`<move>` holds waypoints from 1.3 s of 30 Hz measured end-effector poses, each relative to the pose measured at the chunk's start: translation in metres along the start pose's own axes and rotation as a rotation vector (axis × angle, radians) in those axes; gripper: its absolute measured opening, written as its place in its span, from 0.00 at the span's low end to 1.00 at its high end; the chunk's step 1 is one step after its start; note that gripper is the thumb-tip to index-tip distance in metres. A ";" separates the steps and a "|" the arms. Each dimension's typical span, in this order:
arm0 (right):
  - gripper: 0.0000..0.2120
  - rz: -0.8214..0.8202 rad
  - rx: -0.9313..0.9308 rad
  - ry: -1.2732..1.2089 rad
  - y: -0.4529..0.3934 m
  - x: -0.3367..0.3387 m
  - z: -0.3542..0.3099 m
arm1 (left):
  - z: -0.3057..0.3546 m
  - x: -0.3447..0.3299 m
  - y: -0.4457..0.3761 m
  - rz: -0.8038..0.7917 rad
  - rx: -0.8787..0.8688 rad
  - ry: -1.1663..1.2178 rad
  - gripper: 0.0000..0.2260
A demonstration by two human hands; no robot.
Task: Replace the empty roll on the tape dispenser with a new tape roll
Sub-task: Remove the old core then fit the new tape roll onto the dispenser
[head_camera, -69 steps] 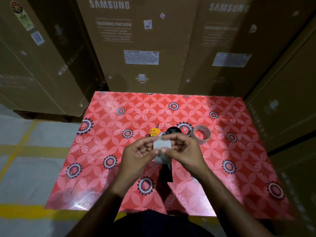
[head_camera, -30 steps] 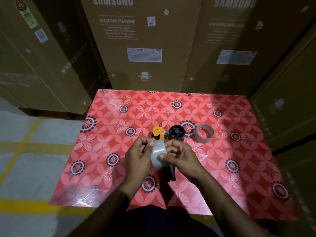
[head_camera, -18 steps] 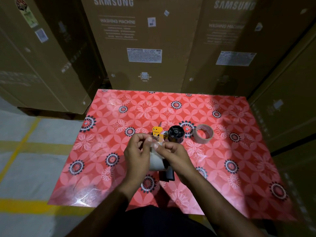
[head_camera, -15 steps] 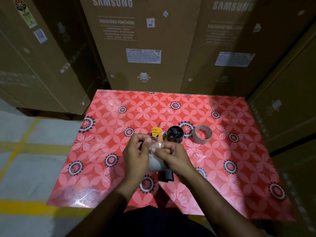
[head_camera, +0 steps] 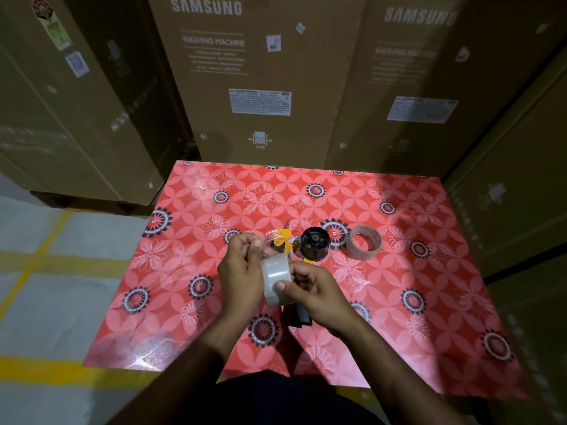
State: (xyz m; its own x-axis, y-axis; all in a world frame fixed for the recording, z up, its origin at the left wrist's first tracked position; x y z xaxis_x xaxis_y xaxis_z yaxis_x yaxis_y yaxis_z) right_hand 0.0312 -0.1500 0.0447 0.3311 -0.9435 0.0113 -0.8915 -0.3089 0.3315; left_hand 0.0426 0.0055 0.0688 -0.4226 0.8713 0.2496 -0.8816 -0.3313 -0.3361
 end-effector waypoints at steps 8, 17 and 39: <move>0.06 0.186 0.020 0.169 0.010 0.014 0.004 | -0.011 -0.006 -0.003 0.021 0.118 0.276 0.06; 0.33 0.168 -0.411 -0.409 0.005 0.018 0.050 | -0.023 -0.027 0.012 0.015 0.386 0.806 0.04; 0.49 0.306 0.009 0.454 -0.030 0.090 0.001 | -0.089 -0.026 0.025 -0.516 0.281 0.162 0.26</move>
State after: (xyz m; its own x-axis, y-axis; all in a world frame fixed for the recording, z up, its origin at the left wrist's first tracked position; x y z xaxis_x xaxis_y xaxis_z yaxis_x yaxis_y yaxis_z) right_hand 0.0875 -0.2258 0.0353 0.1546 -0.8446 0.5125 -0.9700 -0.0314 0.2410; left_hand 0.0501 0.0062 -0.0268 0.0917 0.9815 0.1679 -0.9952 0.0846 0.0490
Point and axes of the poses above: each hand's wrist, its own y-axis away from the middle knuckle, its own x-axis out of the back of the hand, z = x × y, the point moved 9 cm from there along -y, towards the middle knuckle, and after that the axes turned 15 degrees about -x, right-handed, at the moved point
